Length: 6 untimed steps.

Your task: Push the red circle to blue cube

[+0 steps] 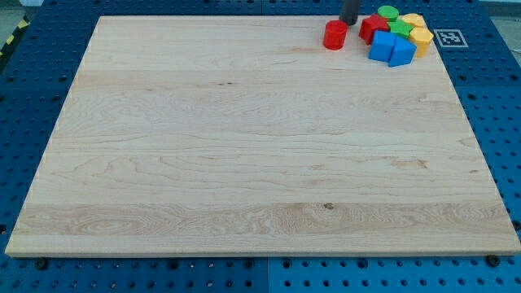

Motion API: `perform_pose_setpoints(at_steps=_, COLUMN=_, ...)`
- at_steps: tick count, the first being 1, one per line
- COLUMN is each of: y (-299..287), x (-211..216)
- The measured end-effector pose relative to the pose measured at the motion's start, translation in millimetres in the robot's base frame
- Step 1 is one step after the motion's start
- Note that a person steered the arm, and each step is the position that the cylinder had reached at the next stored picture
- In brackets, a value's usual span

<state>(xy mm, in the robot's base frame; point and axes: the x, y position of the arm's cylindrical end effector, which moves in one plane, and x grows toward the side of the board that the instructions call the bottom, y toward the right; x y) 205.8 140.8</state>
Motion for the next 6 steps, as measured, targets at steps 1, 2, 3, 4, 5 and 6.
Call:
perform_pose_setpoints(at_steps=1, y=-37, x=0)
perform_pose_setpoints(at_steps=2, y=-52, x=8)
perform_pose_setpoints(at_steps=3, y=-53, x=31)
perform_pose_setpoints(at_steps=4, y=-51, x=32)
perform_pose_setpoints(at_steps=5, y=-40, x=33)
perform_pose_setpoints(at_steps=6, y=-21, x=43)
